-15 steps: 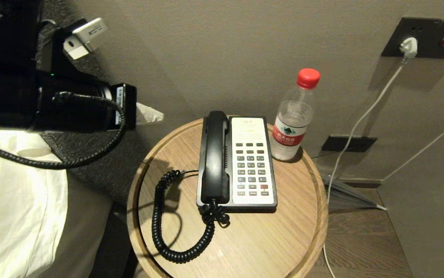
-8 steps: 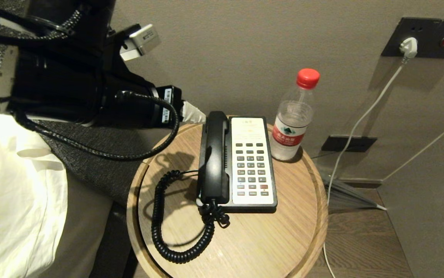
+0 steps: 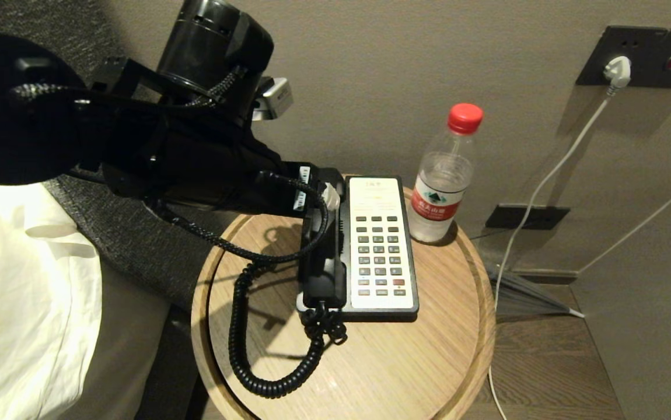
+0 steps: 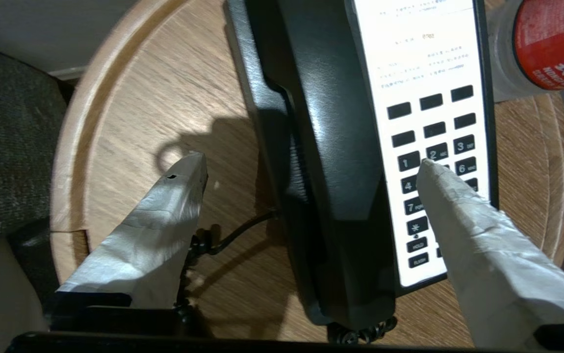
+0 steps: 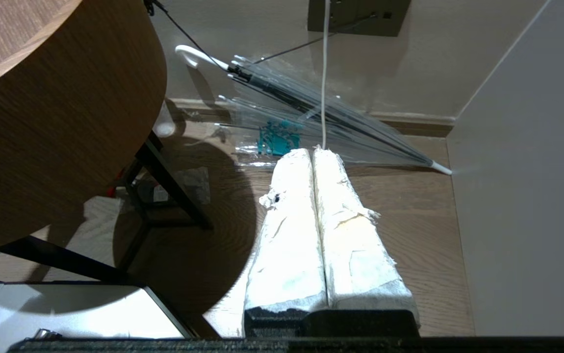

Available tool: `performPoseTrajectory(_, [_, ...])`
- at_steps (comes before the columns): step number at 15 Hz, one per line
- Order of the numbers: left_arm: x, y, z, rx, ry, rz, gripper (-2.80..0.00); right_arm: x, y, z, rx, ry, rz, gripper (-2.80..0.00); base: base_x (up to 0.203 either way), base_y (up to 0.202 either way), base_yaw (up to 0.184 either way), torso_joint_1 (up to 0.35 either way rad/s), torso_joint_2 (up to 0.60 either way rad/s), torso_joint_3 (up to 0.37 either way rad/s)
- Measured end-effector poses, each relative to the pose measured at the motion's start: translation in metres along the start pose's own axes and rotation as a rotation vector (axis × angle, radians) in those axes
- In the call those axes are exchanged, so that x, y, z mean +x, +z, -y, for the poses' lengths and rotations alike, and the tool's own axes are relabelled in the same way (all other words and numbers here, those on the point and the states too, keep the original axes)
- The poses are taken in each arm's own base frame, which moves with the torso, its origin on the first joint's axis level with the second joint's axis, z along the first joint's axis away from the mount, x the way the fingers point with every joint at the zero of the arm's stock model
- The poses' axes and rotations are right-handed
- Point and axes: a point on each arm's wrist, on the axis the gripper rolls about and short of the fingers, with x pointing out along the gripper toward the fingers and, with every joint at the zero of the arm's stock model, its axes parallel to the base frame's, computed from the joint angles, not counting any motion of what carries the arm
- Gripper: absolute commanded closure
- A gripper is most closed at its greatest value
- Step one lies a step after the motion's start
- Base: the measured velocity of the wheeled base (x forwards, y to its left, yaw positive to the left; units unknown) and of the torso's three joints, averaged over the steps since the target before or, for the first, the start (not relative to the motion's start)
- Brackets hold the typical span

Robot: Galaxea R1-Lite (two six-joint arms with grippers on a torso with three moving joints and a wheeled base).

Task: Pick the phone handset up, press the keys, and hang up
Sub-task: Pick up the desk phone handset

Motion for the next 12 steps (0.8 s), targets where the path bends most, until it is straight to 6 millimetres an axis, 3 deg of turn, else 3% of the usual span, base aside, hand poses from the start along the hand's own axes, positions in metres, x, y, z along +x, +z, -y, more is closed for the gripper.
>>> performPoseTrajectory(7, [0.023, -0.009, 0.012, 0.047, 0.113, -0.062, -2.80, 0.000, 0.000, 0.000, -0.001, 0.000, 0.000, 0.00, 0.000, 0.000, 0.000, 0.000, 0.00, 0.000])
performPoseTrajectory(12, [0.029, -0.009, 0.029, 0.020, 0.091, -0.088, -2.80, 0.000, 0.000, 0.000, -0.001, -0.001, 0.000, 0.00, 0.000, 0.000, 0.000, 0.000, 0.00, 0.000])
